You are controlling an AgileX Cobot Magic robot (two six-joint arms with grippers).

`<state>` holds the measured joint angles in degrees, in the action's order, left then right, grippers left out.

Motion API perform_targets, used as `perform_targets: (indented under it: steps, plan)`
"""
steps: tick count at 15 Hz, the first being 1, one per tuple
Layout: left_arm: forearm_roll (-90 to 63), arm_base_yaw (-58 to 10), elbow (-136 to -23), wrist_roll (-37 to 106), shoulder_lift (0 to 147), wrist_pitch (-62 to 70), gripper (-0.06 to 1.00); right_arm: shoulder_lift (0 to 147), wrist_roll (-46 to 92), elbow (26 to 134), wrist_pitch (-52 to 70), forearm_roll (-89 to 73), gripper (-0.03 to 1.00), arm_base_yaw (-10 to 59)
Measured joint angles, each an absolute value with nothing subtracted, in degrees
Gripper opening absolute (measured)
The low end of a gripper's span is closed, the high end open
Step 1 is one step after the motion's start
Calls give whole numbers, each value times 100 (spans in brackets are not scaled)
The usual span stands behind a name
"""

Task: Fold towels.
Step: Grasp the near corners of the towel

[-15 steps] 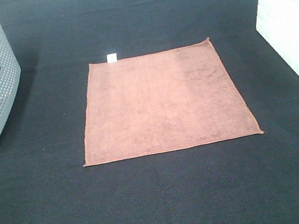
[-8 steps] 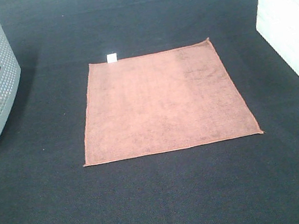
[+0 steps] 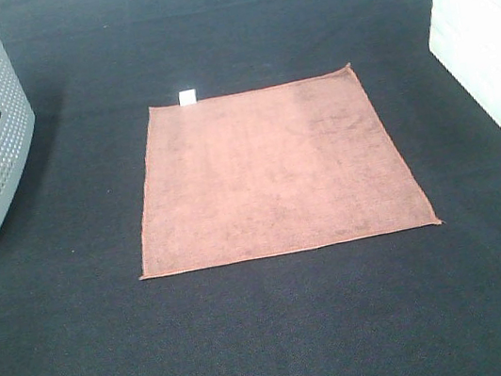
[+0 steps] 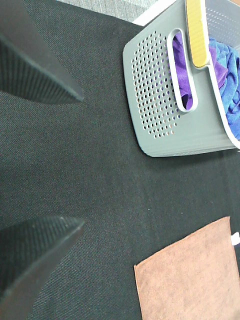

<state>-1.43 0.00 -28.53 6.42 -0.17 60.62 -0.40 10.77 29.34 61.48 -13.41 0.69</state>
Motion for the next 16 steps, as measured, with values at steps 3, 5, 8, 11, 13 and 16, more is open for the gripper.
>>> perform_targets:
  steps: [3,5,8,11,13,16]
  plan:
    - [-143,0,-2853,647,-17,6062,62,-40,1077,2934,6148,-1341,85,69]
    - [-143,0,-2853,647,-17,6062,62,-40,1077,2934,6148,-1341,85,69]
    - [-143,0,-2853,647,-17,6062,62,-40,1077,2934,6148,-1341,85,69]
    - [-143,0,-2853,647,-17,6062,62,-40,1077,2934,6148,-1341,85,69]
    - [-143,0,-2853,647,-17,6062,62,-40,1077,2934,6148,-1341,85,69]
    - [-143,0,-2853,647,-17,6062,62,-40,1077,2934,6148,-1341,85,69]
